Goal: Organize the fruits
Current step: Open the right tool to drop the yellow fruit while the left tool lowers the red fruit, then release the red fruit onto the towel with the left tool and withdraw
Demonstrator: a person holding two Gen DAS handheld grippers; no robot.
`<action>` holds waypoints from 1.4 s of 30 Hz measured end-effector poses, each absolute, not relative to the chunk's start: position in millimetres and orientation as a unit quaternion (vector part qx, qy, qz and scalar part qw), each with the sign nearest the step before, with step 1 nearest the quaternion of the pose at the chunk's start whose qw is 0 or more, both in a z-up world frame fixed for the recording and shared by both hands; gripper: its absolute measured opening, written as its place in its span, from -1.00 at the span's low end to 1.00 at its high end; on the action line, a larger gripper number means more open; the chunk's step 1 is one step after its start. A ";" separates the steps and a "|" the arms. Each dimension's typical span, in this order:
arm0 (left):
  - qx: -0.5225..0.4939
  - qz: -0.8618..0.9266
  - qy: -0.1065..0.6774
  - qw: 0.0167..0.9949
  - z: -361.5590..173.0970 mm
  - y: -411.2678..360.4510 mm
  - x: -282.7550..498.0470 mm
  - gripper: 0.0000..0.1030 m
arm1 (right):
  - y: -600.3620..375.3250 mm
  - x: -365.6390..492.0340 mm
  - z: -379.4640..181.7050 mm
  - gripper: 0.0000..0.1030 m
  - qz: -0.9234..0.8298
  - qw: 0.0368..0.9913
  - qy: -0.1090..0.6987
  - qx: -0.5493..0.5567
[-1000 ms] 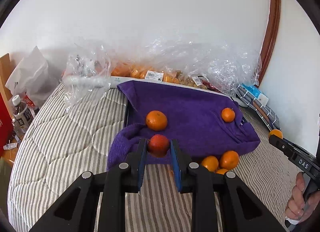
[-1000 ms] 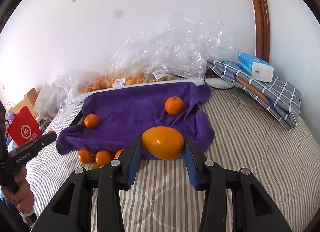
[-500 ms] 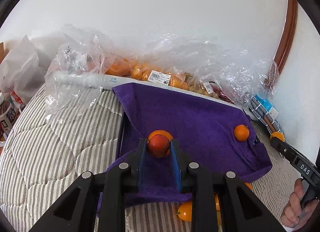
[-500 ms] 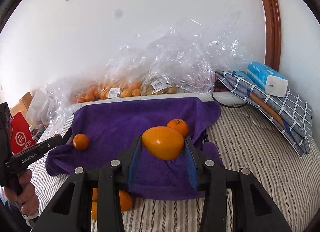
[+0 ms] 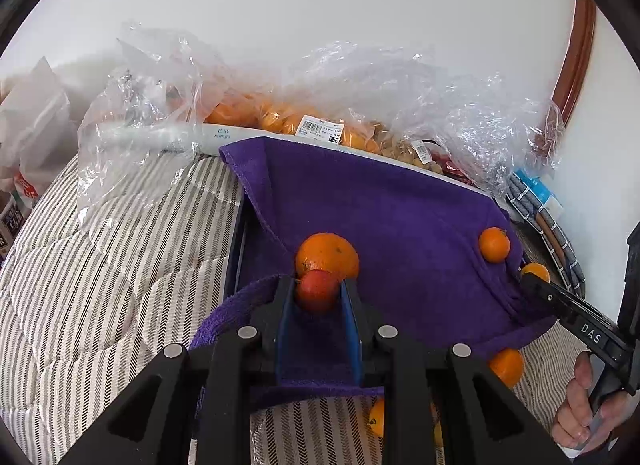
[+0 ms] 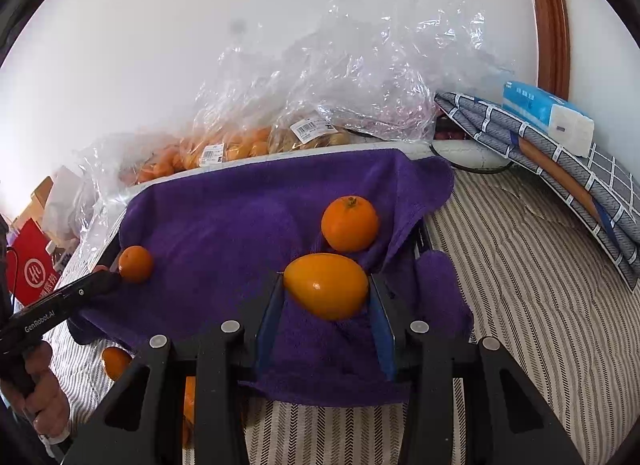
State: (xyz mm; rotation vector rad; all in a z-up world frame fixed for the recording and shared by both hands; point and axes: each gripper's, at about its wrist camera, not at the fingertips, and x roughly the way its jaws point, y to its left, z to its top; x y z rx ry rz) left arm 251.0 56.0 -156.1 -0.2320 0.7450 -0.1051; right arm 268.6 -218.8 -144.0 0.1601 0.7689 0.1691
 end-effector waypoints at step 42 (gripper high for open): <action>-0.107 -0.040 0.326 0.938 -137.5 63.3 219.9 -0.13 | -180.0 178.7 -133.8 -0.08 0.099 0.912 0.395 0.051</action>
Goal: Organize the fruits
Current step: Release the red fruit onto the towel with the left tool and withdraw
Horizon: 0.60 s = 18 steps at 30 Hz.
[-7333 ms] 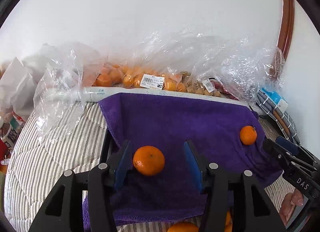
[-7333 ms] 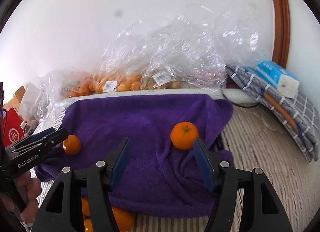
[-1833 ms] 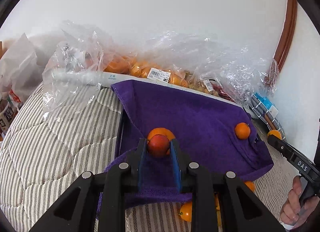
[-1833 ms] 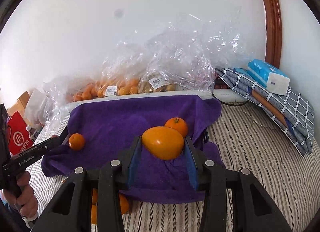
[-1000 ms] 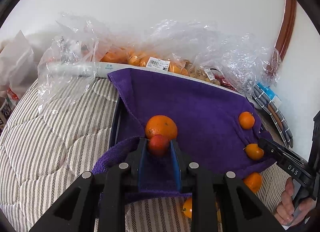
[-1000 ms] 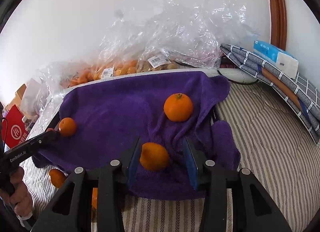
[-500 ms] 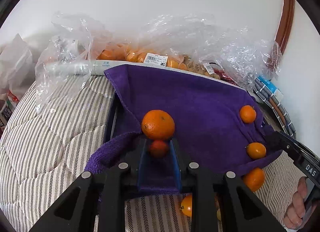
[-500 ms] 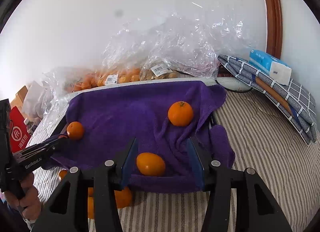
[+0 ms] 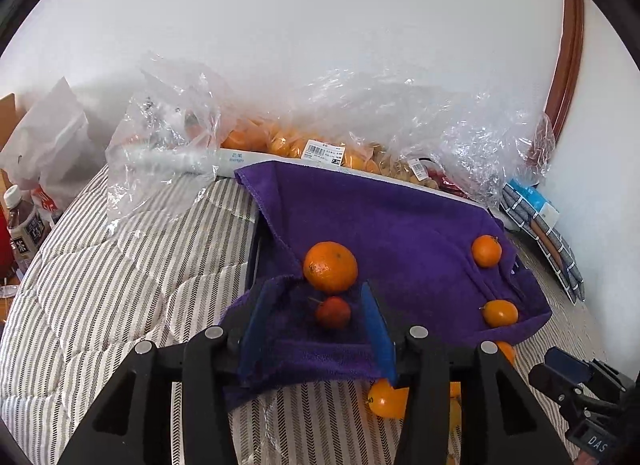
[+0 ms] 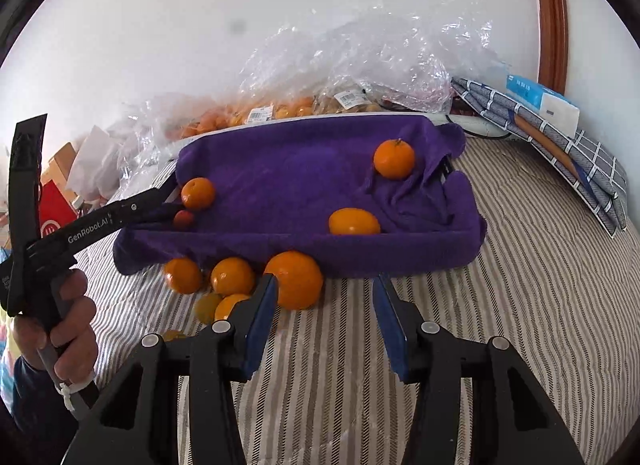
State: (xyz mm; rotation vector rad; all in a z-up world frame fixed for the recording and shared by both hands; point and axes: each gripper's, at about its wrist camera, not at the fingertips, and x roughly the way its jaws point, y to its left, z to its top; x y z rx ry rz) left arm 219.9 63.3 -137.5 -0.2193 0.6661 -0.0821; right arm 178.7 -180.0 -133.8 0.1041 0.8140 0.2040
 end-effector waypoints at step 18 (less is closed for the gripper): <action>-0.113 -0.013 0.333 0.936 -149.0 97.6 173.9 -0.02 | -159.2 213.9 -164.2 -0.09 0.125 0.889 0.434 0.078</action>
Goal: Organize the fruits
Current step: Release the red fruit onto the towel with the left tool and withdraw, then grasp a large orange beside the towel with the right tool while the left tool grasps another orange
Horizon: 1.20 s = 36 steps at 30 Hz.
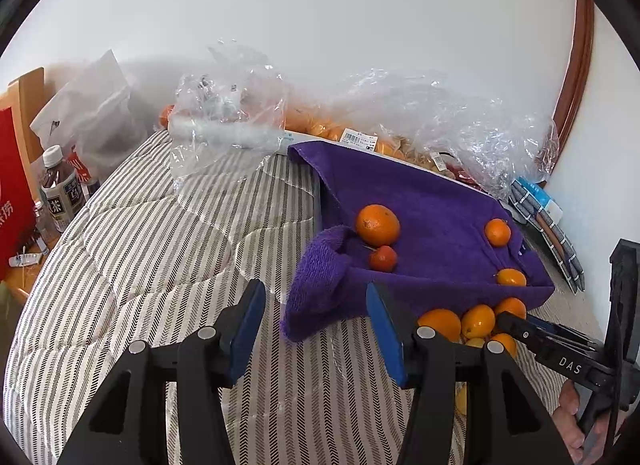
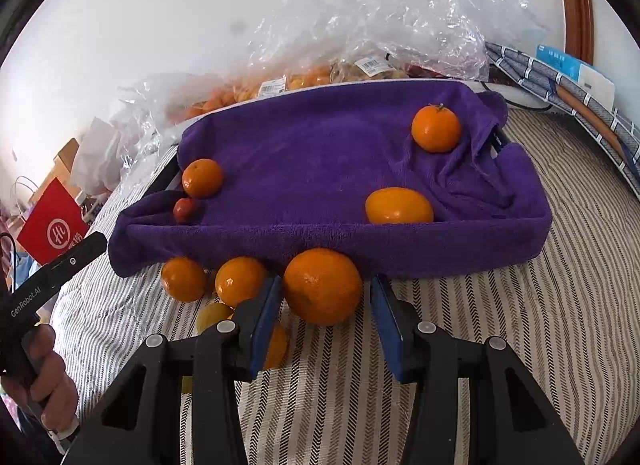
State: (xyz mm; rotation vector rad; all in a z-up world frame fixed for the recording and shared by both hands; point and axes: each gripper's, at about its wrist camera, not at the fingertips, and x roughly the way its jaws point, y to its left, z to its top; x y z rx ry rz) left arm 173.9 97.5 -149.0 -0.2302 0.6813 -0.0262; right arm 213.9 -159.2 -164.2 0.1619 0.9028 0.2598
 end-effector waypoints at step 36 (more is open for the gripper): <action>-0.089 -0.096 0.400 0.907 -168.6 17.2 198.1 -0.30 | -222.4 171.5 -156.4 -0.22 0.084 0.913 0.394 0.062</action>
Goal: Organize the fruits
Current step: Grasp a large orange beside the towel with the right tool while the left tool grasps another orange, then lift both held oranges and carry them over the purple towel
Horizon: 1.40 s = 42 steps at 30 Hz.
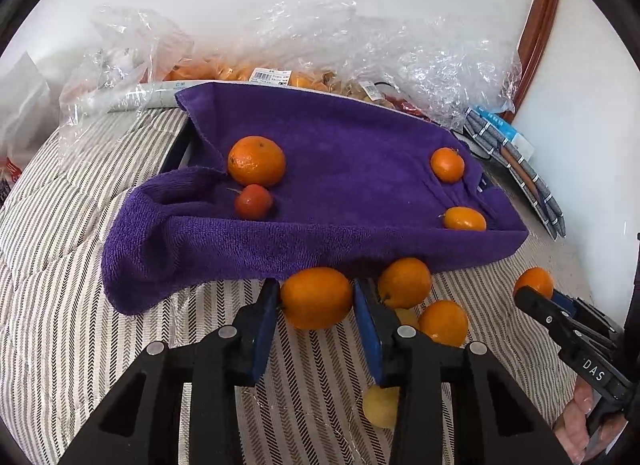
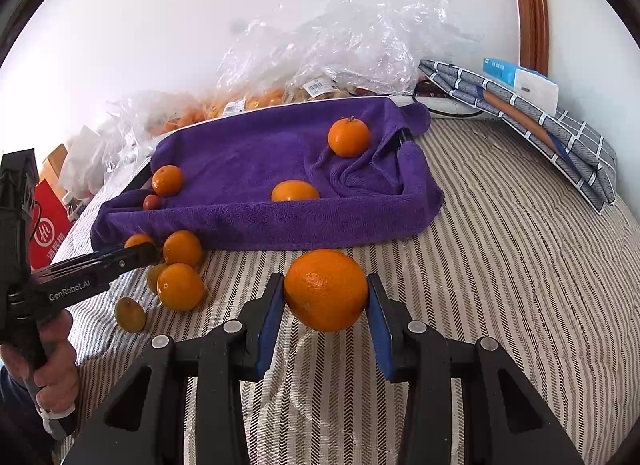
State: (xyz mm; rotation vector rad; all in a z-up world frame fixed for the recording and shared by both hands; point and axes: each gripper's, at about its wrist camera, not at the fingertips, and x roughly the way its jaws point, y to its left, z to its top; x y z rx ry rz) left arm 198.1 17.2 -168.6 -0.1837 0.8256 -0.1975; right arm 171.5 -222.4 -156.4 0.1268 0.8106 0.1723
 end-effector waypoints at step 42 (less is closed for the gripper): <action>-0.124 0.009 0.301 0.945 -141.4 49.6 171.7 -0.30 | -221.4 163.3 -135.4 -0.22 0.103 0.920 0.368 0.083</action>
